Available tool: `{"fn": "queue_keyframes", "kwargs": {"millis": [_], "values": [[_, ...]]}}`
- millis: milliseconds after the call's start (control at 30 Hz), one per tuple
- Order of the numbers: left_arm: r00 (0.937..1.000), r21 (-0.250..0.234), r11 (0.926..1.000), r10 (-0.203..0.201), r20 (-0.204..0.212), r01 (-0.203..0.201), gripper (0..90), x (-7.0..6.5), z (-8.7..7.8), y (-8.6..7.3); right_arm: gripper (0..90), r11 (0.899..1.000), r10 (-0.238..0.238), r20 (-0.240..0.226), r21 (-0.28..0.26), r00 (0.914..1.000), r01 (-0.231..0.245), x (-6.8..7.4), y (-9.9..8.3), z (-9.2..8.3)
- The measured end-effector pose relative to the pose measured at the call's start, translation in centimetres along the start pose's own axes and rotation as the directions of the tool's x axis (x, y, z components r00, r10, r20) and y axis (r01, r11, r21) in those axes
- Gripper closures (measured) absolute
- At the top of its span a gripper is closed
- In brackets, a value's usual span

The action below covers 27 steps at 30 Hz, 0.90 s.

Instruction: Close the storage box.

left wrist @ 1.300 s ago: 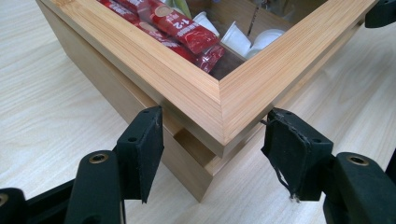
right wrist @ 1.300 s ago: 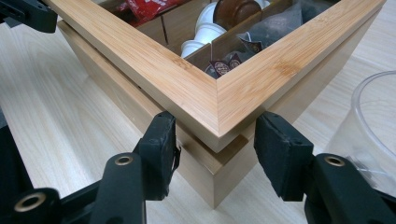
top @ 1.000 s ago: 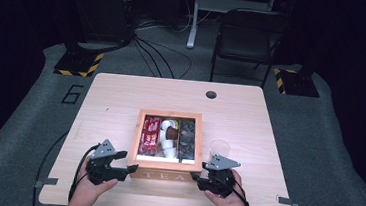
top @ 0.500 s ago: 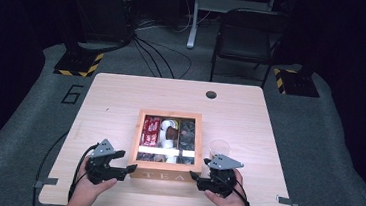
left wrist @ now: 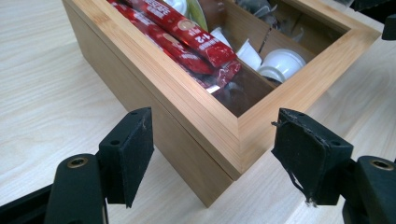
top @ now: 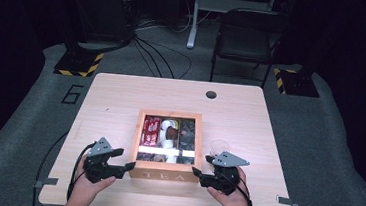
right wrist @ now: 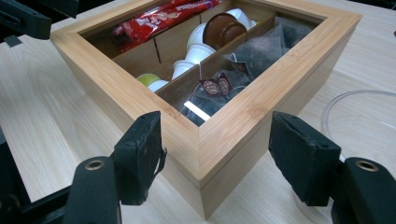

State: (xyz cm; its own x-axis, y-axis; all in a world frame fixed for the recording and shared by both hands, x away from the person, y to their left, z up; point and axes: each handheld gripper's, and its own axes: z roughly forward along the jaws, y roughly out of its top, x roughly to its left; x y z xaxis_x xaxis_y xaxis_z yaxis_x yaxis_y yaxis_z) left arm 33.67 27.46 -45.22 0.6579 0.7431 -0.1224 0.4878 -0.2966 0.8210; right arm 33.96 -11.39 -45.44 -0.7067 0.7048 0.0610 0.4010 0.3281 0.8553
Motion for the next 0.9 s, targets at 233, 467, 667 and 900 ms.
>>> {"fn": "queue_keyframes", "kwargs": {"millis": [233,467,667,900], "values": [[0.9991,-0.028,0.9991,-0.032,-0.029,0.031,29.2,0.6,-0.6,0.0,34.9,0.999,0.017,0.022,-0.034,0.9996,-0.016,-0.7,0.2,-0.7],[0.9976,-0.035,0.9981,-0.052,-0.046,0.05,29.2,1.4,-1.1,-0.1,34.9,0.998,0.033,0.049,-0.05,0.9982,-0.031,-1.7,0.1,-1.3],[0.9948,-0.047,0.9962,-0.076,-0.068,0.073,29.6,2.2,-1.2,-0.4,35.5,0.997,0.058,0.08,-0.064,0.9951,-0.053,-2.4,-0.1,-1.7],[0.9902,-0.045,0.9932,-0.111,-0.086,0.107,30.2,3.3,-1.3,-0.9,36.7,0.996,0.061,0.108,-0.075,0.9923,-0.053,-2.8,-0.3,-2.0]]}}
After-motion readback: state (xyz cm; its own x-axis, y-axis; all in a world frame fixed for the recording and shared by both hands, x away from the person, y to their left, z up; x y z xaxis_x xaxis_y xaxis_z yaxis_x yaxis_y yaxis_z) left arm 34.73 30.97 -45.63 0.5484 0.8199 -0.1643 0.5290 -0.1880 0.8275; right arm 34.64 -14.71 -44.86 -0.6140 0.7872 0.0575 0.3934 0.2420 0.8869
